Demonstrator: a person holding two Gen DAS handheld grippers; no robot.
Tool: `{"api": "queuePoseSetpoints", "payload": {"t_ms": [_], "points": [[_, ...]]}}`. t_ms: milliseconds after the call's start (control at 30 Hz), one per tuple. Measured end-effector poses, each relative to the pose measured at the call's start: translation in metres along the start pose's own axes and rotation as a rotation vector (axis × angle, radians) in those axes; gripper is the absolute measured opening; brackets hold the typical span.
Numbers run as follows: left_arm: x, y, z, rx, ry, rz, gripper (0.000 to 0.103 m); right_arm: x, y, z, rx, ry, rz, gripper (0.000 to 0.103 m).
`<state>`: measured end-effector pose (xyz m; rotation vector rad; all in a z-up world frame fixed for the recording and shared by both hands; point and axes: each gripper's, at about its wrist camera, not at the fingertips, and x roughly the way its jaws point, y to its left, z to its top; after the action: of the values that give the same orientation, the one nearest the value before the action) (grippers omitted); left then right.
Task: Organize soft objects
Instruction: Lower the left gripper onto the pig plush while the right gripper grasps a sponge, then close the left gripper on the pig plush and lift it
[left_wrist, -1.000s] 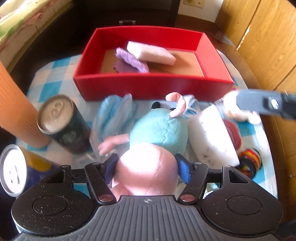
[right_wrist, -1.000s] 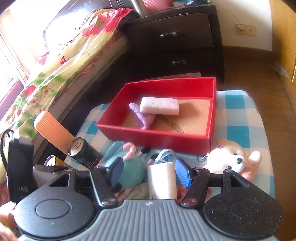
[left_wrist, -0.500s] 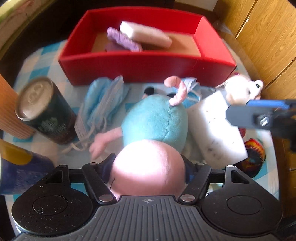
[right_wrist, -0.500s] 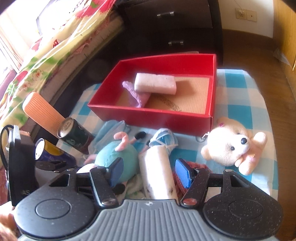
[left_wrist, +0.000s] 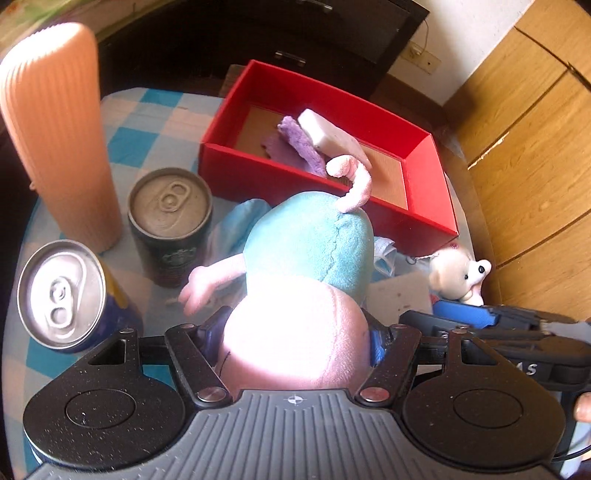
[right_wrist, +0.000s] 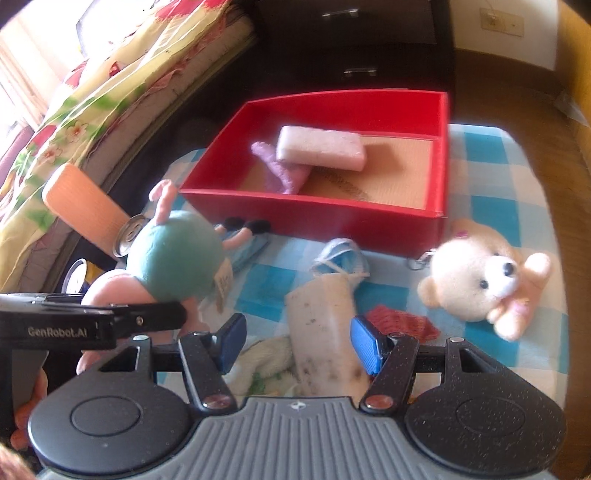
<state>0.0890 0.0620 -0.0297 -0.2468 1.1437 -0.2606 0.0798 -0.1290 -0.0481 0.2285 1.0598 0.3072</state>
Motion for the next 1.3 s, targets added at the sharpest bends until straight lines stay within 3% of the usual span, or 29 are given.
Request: {"api": "queuePoseSetpoints", "payload": {"t_ms": [400,467,533,633,700,833,967,1000,1133,1300], "points": [[-0.007,0.009,0.001,-0.037,-0.016,-0.03,0.069,0.029,0.017,0.0,-0.118,0.037,-0.128,0.04],[-0.008,0.009,0.002,-0.04,-0.02,-0.032,0.069,0.032,0.02,0.0,-0.138,0.044,-0.135,0.044],[-0.009,0.01,0.002,-0.042,-0.023,-0.035,0.069,0.036,0.025,0.001,-0.152,0.051,-0.144,0.059],[-0.01,0.011,0.002,-0.042,-0.022,-0.037,0.069,0.042,0.032,0.0,-0.185,0.056,-0.164,0.061],[-0.01,0.013,0.002,-0.044,-0.022,-0.037,0.069,0.047,0.035,0.0,-0.216,0.053,-0.203,0.059],[-0.011,0.014,0.003,-0.046,-0.022,-0.047,0.066,0.052,0.026,0.003,-0.19,0.073,-0.217,0.039],[0.001,0.007,-0.001,0.002,0.02,-0.008,0.061,0.047,0.019,0.005,-0.189,0.057,-0.239,0.036],[0.006,0.004,-0.004,0.022,0.038,0.01,0.064,0.046,0.017,0.005,-0.186,0.056,-0.242,0.036],[0.017,-0.006,-0.014,0.149,0.053,0.134,0.068,0.046,0.01,0.005,-0.173,0.061,-0.229,0.036],[0.018,-0.007,-0.023,0.22,0.08,0.162,0.07,0.047,0.01,0.004,-0.178,0.07,-0.217,0.036]]}}
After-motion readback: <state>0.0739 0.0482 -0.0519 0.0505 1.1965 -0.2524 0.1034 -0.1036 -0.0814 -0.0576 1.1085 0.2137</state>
